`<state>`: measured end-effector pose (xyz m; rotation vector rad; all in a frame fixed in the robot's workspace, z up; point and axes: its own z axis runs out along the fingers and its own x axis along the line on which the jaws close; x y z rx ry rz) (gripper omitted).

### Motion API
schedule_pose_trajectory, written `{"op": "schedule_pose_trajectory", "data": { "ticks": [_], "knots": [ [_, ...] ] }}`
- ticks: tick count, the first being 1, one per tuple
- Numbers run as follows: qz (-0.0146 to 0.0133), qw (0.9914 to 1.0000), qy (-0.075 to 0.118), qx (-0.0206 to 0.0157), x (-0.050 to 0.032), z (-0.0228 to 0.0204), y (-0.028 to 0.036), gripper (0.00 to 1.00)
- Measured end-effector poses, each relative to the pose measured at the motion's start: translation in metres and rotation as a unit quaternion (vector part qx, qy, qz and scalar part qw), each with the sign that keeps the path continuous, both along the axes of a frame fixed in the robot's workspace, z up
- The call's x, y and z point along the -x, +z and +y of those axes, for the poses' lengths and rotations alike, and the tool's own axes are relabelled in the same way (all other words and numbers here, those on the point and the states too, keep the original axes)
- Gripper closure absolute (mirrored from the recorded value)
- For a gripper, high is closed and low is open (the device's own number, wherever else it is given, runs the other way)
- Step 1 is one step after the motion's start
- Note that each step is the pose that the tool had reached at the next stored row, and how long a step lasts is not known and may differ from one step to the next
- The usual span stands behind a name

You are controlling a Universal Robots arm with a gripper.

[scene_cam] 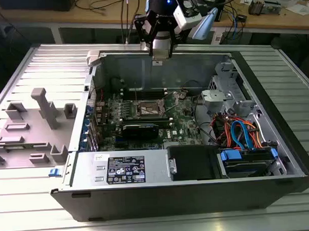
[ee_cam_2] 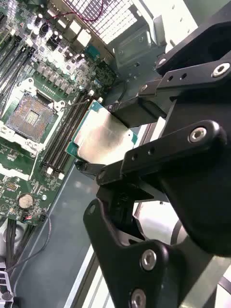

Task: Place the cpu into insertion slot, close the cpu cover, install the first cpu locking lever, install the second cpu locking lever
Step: 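Place the cpu into insertion slot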

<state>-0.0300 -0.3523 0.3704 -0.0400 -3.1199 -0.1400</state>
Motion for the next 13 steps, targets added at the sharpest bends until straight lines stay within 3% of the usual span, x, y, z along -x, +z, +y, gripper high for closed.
{"op": "schedule_pose_trajectory", "data": {
  "ticks": [13],
  "knots": [
    [-0.0001,1.0,0.0,-0.0001,0.0,-0.0013,0.0,0.46]
  ]
}}
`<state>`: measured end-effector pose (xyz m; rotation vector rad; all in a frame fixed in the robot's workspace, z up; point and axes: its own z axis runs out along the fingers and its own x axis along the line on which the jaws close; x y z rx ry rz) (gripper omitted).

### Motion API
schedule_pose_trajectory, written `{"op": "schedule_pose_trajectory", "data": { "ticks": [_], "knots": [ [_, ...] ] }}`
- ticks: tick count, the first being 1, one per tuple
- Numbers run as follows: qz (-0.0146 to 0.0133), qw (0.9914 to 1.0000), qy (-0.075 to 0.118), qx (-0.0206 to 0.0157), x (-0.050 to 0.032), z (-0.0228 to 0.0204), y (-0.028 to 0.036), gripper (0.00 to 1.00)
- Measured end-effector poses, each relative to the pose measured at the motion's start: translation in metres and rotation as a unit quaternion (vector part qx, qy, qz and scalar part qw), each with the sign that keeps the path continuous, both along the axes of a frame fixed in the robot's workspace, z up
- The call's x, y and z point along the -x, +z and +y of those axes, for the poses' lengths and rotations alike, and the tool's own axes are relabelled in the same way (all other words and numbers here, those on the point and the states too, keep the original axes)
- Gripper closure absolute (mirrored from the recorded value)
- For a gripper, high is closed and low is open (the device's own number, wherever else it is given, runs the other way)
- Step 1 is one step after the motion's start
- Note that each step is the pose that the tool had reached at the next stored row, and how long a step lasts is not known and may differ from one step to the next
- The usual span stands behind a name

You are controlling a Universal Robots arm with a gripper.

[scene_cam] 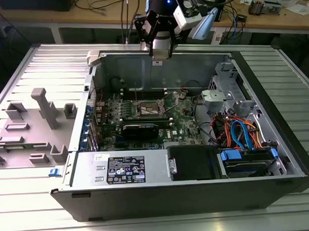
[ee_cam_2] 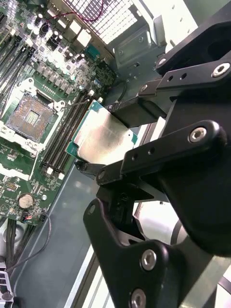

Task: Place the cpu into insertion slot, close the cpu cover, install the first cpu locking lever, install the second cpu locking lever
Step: 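Place the cpu into insertion slot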

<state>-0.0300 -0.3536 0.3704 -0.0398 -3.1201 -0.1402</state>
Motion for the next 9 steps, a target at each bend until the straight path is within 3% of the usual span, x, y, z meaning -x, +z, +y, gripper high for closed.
{"op": "schedule_pose_trajectory", "data": {
  "ticks": [9],
  "knots": [
    [0.0,1.0,0.0,0.0,0.0,-0.0018,-0.0001,0.46]
  ]
}}
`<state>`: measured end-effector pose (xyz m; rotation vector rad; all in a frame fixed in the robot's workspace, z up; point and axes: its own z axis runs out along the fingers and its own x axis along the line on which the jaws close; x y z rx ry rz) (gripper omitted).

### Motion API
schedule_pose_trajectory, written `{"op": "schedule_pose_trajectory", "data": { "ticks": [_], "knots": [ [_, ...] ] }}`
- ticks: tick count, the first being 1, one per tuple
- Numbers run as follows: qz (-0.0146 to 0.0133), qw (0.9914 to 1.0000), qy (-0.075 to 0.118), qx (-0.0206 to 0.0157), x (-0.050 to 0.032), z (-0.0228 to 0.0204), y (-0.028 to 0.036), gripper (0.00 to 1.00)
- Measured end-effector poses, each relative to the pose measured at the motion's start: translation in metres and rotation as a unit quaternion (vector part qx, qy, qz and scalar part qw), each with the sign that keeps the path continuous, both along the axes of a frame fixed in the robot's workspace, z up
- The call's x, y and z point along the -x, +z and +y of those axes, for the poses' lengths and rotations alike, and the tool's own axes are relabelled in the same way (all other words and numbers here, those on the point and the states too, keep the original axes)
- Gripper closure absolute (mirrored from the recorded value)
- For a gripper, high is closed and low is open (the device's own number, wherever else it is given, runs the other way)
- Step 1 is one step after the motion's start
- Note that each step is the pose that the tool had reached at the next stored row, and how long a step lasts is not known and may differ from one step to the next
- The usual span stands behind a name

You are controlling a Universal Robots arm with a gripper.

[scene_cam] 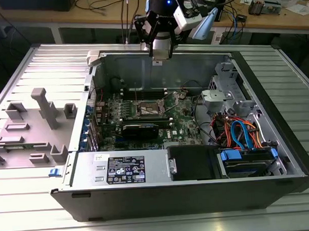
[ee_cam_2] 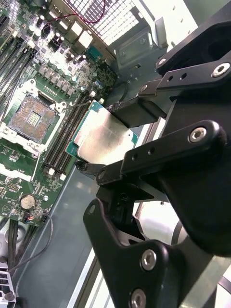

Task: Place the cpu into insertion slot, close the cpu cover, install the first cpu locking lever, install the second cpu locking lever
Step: 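Place the cpu into insertion slot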

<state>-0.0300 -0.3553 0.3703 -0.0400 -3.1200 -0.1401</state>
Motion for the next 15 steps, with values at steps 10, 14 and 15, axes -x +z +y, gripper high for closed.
{"op": "schedule_pose_trajectory", "data": {
  "ticks": [10,14,15],
  "knots": [
    [0.0,1.0,0.0,0.0,0.0,-0.0048,0.0,0.46],
    [0.0,1.0,0.0,-0.0001,0.0,-0.008,-0.0001,0.46],
    [0.0,0.99999,-0.004,0.0001,0.0,-0.0081,-0.0001,0.46]
  ]
}}
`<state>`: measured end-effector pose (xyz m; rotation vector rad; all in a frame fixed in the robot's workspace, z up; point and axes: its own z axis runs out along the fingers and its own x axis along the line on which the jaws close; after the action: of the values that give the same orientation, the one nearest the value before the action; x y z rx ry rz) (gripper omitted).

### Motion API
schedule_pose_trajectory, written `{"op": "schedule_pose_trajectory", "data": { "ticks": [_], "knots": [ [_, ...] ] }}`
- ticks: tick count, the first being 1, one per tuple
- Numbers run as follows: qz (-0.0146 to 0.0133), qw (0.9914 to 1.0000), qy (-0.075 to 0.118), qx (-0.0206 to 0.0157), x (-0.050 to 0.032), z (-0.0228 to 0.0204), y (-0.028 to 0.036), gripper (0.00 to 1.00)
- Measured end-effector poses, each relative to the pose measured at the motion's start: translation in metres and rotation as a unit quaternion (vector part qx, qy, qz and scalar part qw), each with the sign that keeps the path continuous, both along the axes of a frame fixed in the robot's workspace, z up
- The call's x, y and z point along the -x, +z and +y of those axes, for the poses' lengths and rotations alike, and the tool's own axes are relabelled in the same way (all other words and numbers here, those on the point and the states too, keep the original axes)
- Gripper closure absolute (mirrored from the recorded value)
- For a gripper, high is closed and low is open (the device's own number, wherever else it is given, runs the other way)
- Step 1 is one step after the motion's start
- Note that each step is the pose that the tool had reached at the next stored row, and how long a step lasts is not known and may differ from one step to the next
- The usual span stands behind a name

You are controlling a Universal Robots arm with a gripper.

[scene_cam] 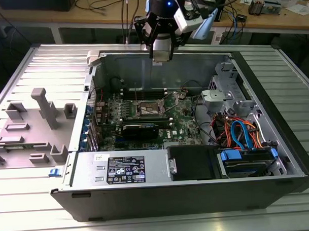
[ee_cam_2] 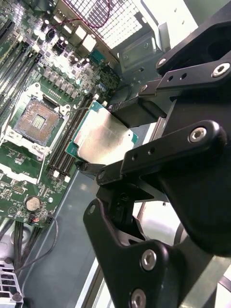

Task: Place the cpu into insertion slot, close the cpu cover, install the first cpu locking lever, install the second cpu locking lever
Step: 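Place the cpu into insertion slot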

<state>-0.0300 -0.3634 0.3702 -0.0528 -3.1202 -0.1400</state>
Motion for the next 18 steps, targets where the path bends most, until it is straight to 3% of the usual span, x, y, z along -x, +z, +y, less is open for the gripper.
{"op": "schedule_pose_trajectory", "data": {
  "ticks": [3,8,14,18],
  "knots": [
    [0.0,0.99984,-0.018,0.0001,0.0,-0.0001,-0.0001,0.46],
    [0.0,0.99981,-0.019,0.0001,0.0,-0.0056,-0.0004,0.46],
    [0.0,0.99887,-0.048,0.0001,0.0,-0.0061,-0.001,0.46],
    [0.0,0.99884,-0.048,0.0001,0.0,-0.0061,-0.001,0.46]
  ]
}}
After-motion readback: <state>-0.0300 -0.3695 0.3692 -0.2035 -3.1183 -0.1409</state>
